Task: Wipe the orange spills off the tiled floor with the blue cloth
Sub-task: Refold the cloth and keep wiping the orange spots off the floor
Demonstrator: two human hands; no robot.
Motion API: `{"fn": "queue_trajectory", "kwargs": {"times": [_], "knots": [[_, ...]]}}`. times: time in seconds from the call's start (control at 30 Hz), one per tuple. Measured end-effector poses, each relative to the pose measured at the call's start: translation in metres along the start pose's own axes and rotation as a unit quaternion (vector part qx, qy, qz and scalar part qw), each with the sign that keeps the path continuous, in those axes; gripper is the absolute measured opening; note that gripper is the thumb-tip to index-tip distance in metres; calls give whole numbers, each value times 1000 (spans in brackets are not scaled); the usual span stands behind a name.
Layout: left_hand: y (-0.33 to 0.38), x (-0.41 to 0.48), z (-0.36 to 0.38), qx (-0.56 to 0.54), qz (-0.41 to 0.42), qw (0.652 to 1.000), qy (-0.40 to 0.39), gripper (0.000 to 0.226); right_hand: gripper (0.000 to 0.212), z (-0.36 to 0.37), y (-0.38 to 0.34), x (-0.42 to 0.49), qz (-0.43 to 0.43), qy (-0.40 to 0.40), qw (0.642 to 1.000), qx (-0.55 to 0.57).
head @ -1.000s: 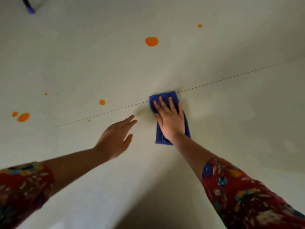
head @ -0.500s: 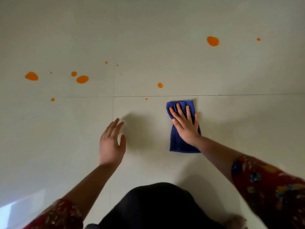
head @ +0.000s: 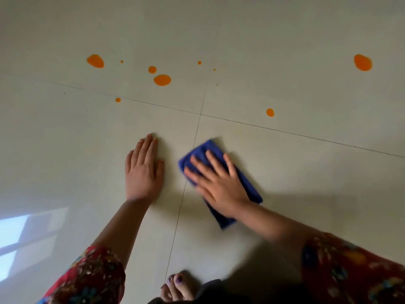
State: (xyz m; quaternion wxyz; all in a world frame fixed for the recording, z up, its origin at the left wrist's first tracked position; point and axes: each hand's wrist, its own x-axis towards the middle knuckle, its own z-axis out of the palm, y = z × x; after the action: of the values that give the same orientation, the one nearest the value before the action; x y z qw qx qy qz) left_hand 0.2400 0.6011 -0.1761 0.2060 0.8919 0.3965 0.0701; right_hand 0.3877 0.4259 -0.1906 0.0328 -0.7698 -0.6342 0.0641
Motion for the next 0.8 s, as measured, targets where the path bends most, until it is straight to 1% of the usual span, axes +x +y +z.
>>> {"fn": "queue_trajectory", "kwargs": {"times": [0.07, 0.1, 0.13, 0.17, 0.2, 0.27, 0.3, 0.33, 0.37, 0.4, 0.43, 0.47, 0.5, 0.53, 0.57, 0.6, 0.67, 0.7, 0.77, 0.8], "knots": [[-8, -1, 4, 24, 17, 1000, 0, 54, 52, 0, 11, -25, -149, -38, 988, -3], [-8, -1, 5, 31, 20, 999, 5, 54, 52, -3, 26, -25, -188, -49, 981, -7], [-7, 0, 8, 30, 19, 999, 9, 53, 51, -6, 41, -20, -201, -56, 978, -17], [-8, -1, 9, 22, 13, 1000, 11, 52, 51, -9, 50, -7, -182, -56, 981, -33], [-8, 0, 9, 15, 9, 1000, 14, 51, 51, -12, 54, 11, -124, -45, 990, -44], [-9, 0, 8, -4, 9, 1000, 21, 50, 51, -19, 43, 51, 44, -8, 998, -34], [-9, 0, 8, -24, 12, 999, 26, 50, 52, -19, 28, 66, 106, 7, 994, -15], [-10, -1, 6, -52, 13, 998, 35, 51, 53, -16, 10, 73, 113, 14, 993, -5], [-11, -1, 4, -82, 9, 995, 50, 51, 53, -9, -6, 69, 61, 12, 998, -4], [-13, -1, 3, -107, 1, 992, 68, 50, 53, -1, -19, 56, -40, -2, 999, -14], [-14, -1, 2, -126, -9, 988, 84, 49, 51, 4, -22, 35, -150, -22, 988, -23], [-14, -1, 1, -136, -23, 986, 97, 47, 50, 4, -16, 16, -240, -44, 970, -24], [-13, -1, 1, -138, -37, 984, 104, 47, 49, -1, 0, 6, -300, -65, 952, -21], [-12, -1, 1, -132, -46, 985, 101, 47, 49, -6, 18, 4, -323, -72, 943, -26], [-10, -1, 2, -117, -53, 987, 92, 48, 50, -10, 36, 10, -311, -71, 947, -35], [-9, -1, 2, -97, -54, 990, 81, 49, 51, -14, 52, 22, -266, -65, 961, -49], [-7, 0, 3, -65, -53, 995, 60, 49, 52, -23, 72, 63, -112, -45, 991, -58], [-7, 0, 2, -55, -55, 995, 55, 48, 52, -26, 72, 87, -30, -25, 998, -51], [-10, 7, 1, -37, -52, 997, 52, 45, 52, -26, 53, 139, 90, 2, 996, -27], [-13, 11, -1, -28, -46, 997, 53, 43, 53, -25, 38, 158, 114, 1, 993, -13]]}}
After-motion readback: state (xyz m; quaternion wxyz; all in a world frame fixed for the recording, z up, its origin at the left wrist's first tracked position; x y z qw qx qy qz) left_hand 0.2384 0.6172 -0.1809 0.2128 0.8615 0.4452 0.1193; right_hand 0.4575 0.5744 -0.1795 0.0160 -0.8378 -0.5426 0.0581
